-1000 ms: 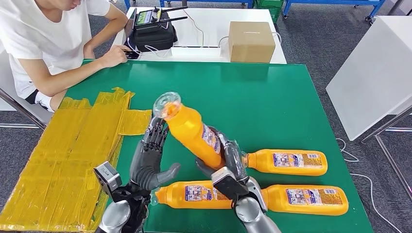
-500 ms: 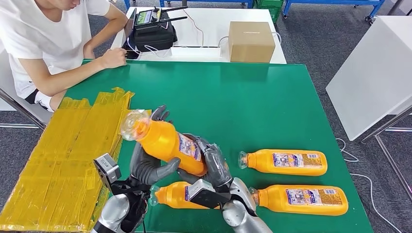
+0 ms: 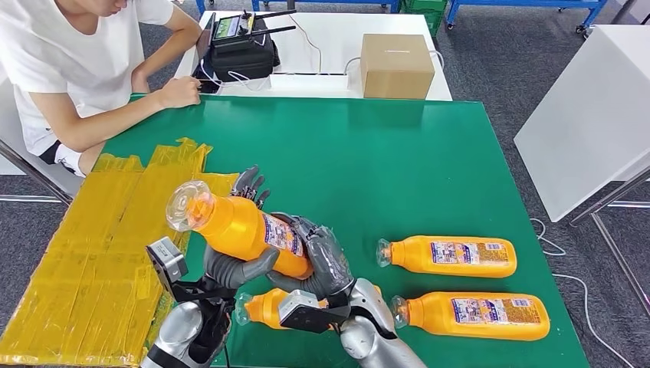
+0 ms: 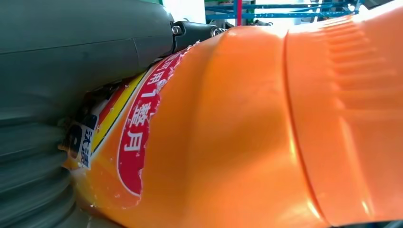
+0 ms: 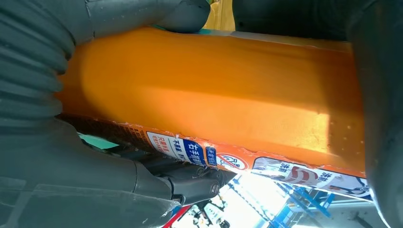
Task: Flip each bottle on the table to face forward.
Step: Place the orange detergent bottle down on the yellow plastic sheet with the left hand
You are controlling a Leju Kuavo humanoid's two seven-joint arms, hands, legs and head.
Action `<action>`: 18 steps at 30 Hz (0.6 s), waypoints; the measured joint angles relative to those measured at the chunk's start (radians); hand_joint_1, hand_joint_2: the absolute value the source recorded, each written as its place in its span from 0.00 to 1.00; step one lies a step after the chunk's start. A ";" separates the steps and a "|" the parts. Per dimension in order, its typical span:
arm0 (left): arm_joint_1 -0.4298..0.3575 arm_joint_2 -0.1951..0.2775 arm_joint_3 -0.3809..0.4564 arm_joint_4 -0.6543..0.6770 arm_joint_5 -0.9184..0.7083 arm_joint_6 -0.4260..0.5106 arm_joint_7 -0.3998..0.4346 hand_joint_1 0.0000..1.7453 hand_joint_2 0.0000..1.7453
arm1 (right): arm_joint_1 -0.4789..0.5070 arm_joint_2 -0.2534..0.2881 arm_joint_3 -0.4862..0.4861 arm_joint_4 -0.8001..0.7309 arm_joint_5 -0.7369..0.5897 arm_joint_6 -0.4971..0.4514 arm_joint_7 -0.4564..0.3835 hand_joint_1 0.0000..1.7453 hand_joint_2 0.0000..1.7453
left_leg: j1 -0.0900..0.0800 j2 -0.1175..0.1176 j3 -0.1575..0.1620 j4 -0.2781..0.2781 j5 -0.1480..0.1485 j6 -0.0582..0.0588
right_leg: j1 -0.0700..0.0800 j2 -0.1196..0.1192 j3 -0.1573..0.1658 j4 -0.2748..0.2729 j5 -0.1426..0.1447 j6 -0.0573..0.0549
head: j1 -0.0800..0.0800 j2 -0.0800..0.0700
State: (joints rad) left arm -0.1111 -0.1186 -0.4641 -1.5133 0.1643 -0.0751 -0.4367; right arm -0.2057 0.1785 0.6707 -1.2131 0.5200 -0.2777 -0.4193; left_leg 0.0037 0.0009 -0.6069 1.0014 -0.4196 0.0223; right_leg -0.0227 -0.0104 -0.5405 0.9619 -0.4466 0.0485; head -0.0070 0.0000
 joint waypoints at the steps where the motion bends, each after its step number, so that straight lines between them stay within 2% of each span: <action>1: 0.000 0.000 0.000 0.002 0.002 0.000 0.000 0.31 1.00 | -0.001 0.000 0.001 0.001 0.000 0.000 0.000 0.99 1.00 | 0.000 0.000 0.000 0.000 0.000 0.000 | 0.000 0.000 0.000 0.000 0.000 0.000 | 0.000 0.000; 3: 0.000 0.000 0.002 0.006 0.011 -0.001 0.001 0.82 1.00 | -0.004 0.000 0.004 0.003 0.000 0.000 0.000 0.99 1.00 | 0.000 0.000 0.000 0.000 0.000 0.000 | 0.000 0.000 0.000 0.000 0.000 0.000 | 0.000 0.000; 4: 0.000 0.000 0.003 0.008 0.019 -0.001 0.001 1.00 1.00 | -0.005 -0.001 0.006 0.004 -0.001 -0.001 0.001 0.99 1.00 | 0.000 0.000 0.000 0.000 0.000 0.000 | 0.000 0.000 0.000 0.000 0.000 0.000 | 0.000 0.000; 18: 0.016 -0.003 0.010 -0.002 0.098 0.048 -0.040 1.00 1.00 | -0.016 -0.004 0.039 0.011 -0.020 -0.013 0.017 0.99 1.00 | 0.000 0.000 0.000 0.000 0.000 0.000 | 0.000 0.000 0.000 0.000 0.000 0.000 | 0.000 0.000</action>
State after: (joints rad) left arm -0.0953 -0.1218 -0.4538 -1.5150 0.2619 -0.0271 -0.4768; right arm -0.2217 0.1748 0.7093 -1.2021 0.5000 -0.2905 -0.4025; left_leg 0.0037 0.0010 -0.6068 1.0014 -0.4196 0.0223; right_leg -0.0227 -0.0104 -0.5405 0.9619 -0.4466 0.0485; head -0.0069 0.0000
